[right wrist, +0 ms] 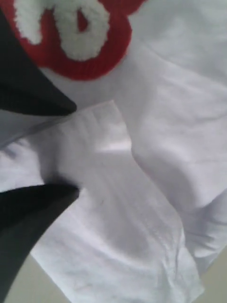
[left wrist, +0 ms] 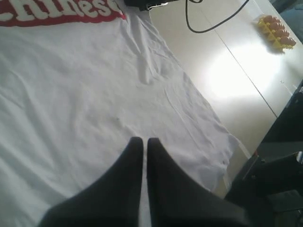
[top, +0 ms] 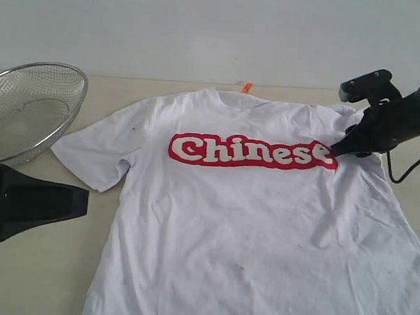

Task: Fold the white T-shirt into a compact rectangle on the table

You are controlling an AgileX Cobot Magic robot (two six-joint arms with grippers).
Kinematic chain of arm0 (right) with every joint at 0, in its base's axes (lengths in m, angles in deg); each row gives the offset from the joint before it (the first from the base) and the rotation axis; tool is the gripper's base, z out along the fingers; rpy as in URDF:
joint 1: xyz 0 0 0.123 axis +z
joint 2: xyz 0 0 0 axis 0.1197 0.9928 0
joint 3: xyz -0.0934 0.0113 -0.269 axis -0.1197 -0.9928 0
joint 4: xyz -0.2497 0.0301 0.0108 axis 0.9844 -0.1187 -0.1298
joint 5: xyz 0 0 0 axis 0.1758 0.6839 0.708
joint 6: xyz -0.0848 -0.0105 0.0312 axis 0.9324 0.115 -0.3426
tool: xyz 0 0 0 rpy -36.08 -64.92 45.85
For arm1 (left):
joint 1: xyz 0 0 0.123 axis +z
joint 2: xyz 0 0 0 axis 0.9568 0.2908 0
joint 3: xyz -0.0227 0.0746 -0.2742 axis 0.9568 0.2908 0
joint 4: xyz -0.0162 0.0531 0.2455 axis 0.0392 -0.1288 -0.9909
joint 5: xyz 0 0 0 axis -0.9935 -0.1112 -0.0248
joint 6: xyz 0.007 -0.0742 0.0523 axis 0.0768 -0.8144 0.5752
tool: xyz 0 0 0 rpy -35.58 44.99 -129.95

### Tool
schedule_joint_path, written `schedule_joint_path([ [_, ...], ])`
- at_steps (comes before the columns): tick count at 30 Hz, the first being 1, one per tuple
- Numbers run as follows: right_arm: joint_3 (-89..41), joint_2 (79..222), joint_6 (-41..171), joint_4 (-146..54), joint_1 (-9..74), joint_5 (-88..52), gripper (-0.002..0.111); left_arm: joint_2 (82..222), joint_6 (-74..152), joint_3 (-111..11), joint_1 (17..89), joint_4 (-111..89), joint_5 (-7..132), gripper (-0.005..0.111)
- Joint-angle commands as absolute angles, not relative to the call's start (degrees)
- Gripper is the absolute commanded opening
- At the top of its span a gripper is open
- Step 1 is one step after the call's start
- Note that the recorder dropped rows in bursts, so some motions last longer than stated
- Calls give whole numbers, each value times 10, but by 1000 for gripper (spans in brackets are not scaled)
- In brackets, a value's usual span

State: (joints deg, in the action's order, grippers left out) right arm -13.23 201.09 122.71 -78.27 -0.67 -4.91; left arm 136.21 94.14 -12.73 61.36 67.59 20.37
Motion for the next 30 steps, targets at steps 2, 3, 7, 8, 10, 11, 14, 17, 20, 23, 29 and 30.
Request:
schedule_joint_path([
  [2,-136,2010,1229,-778,6,-69,22,1366,945,-128,611,675,199,4],
  [3,-136,2010,1229,-778,6,-73,24,1366,945,-128,611,675,193,4],
  [7,-136,2010,1229,-777,6,-77,25,1366,945,-128,611,675,190,4],
  [8,-136,2010,1229,-777,6,-77,22,1366,945,-128,611,675,190,4],
  [10,-136,2010,1222,-777,6,-77,7,1366,945,-128,611,675,190,4],
  [11,-136,2010,1208,-777,6,-78,0,1366,945,-128,611,675,190,4],
  [14,-136,2010,1149,-777,6,-89,0,1366,945,-128,611,675,190,4],
  [17,-136,2010,1093,-777,6,-93,0,1366,945,-128,611,675,190,4],
  [20,-136,2010,1046,-778,6,-94,0,1366,945,-128,611,675,190,4],
  [23,-136,2009,1018,-779,6,-94,0,1366,945,-128,611,675,190,4],
  [29,-136,1995,982,-779,6,-106,0,1366,945,-128,611,675,190,4],
  [30,-136,1990,979,-779,6,-107,0,1366,945,-128,611,675,190,4],
])
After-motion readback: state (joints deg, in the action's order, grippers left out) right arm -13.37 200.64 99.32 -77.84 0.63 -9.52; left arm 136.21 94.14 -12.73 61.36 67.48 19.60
